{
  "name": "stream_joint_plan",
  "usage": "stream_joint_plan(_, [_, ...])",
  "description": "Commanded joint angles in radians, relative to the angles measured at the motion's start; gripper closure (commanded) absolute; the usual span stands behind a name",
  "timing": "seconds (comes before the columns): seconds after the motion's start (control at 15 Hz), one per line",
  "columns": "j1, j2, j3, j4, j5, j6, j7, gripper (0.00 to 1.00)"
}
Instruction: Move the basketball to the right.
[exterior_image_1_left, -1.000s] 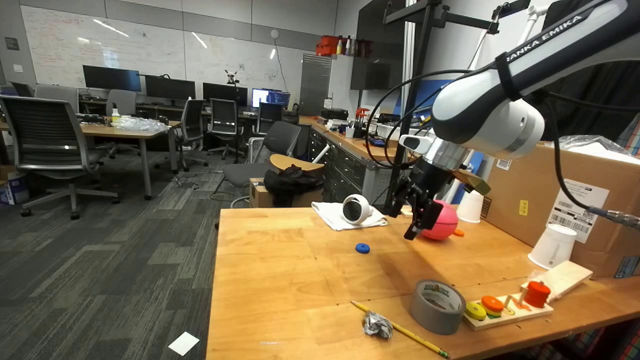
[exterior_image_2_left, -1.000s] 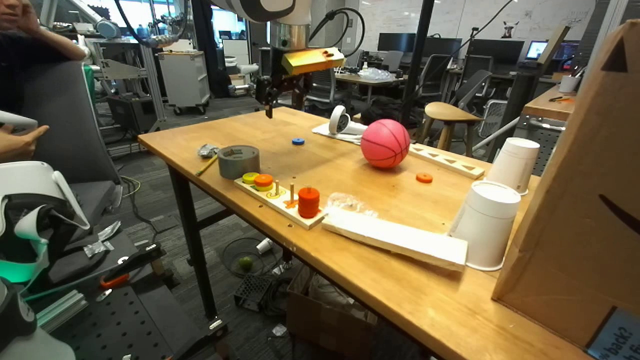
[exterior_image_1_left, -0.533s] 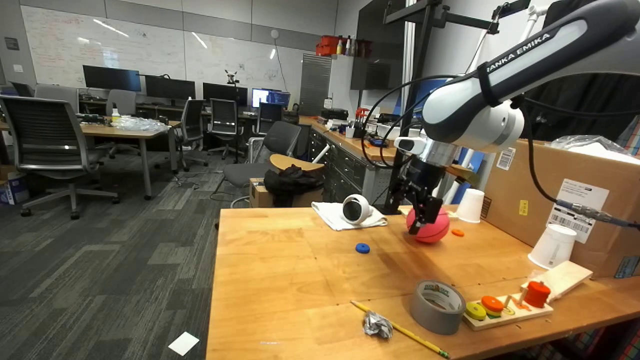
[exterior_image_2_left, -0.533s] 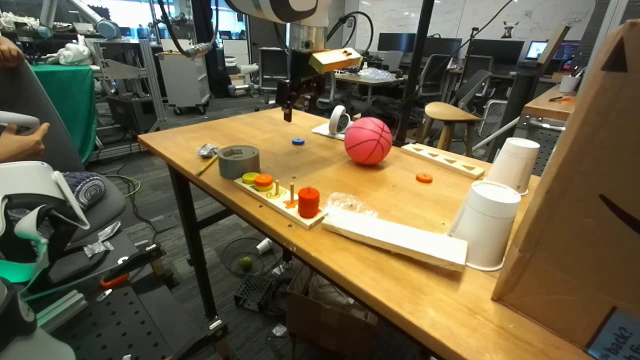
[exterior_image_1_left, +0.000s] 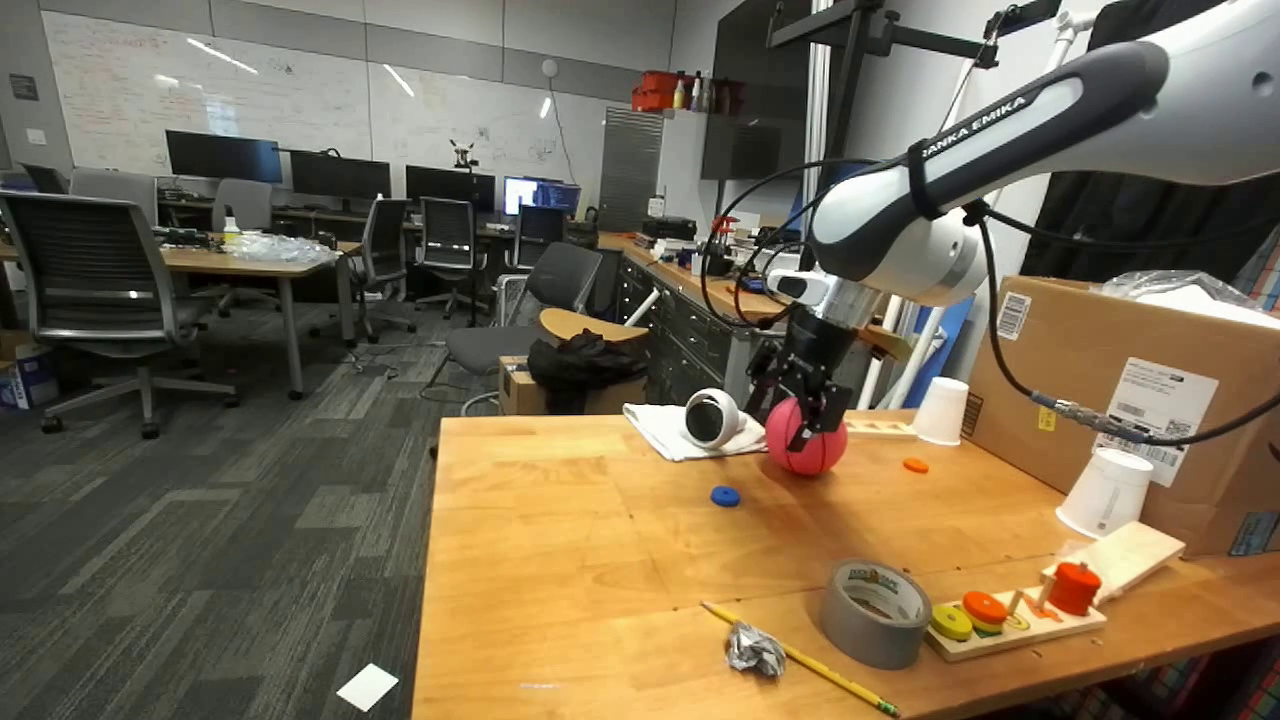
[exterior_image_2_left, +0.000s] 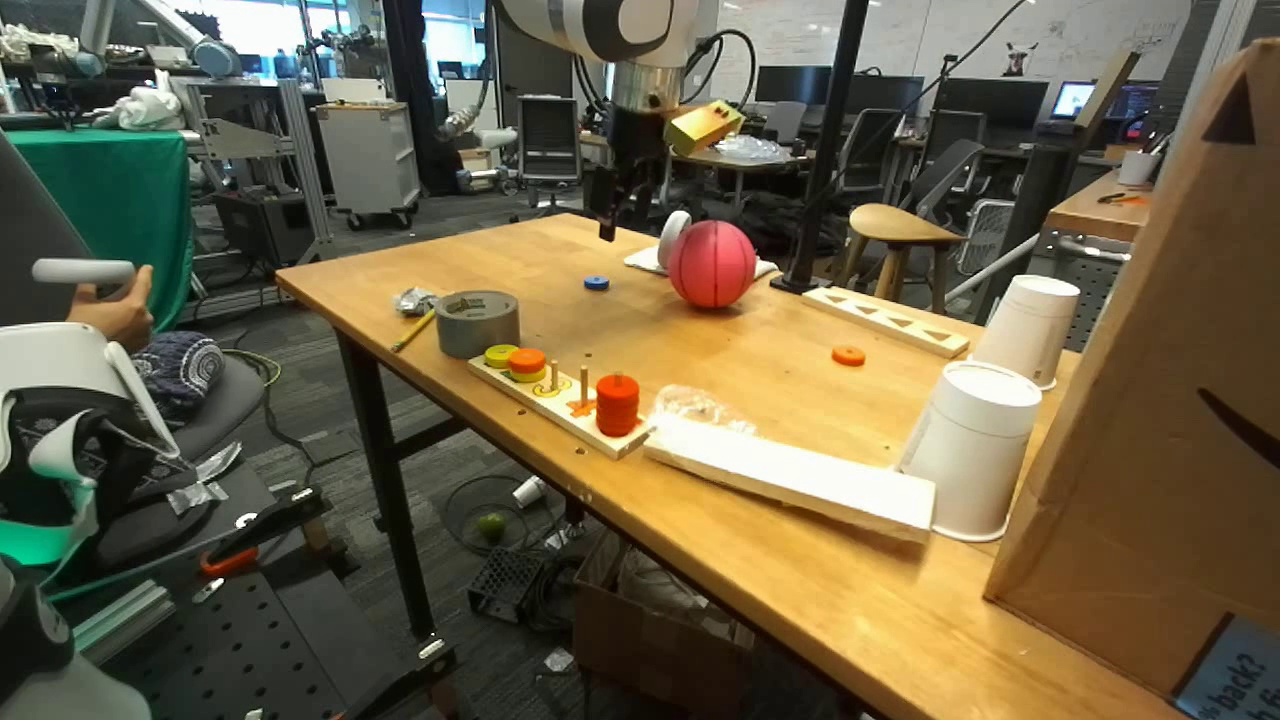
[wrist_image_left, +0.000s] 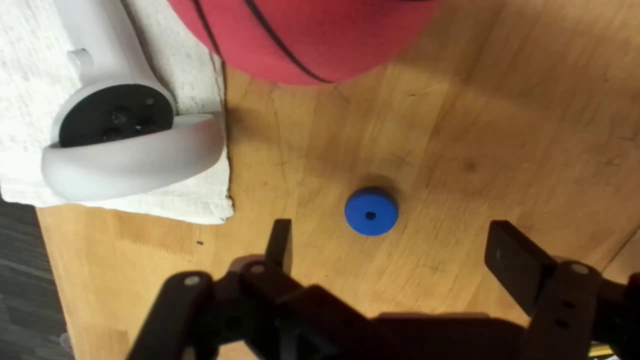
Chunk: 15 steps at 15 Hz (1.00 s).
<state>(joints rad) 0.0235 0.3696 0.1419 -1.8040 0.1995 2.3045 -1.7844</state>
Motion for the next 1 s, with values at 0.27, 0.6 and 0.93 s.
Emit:
stream_joint_plan(0.27, [-0.051, 0.202, 0.042, 0.283, 0.016, -0.058, -0.068, 0.00])
stream_joint_plan(0.6, [-0.061, 0.297, 0.036, 0.442, 0.000, -0.101, -0.044, 0.00])
stream_joint_plan(0.93, [-0.005, 0.311, -0.080, 0.498, -0.176, -0.154, 0.174, 0.00])
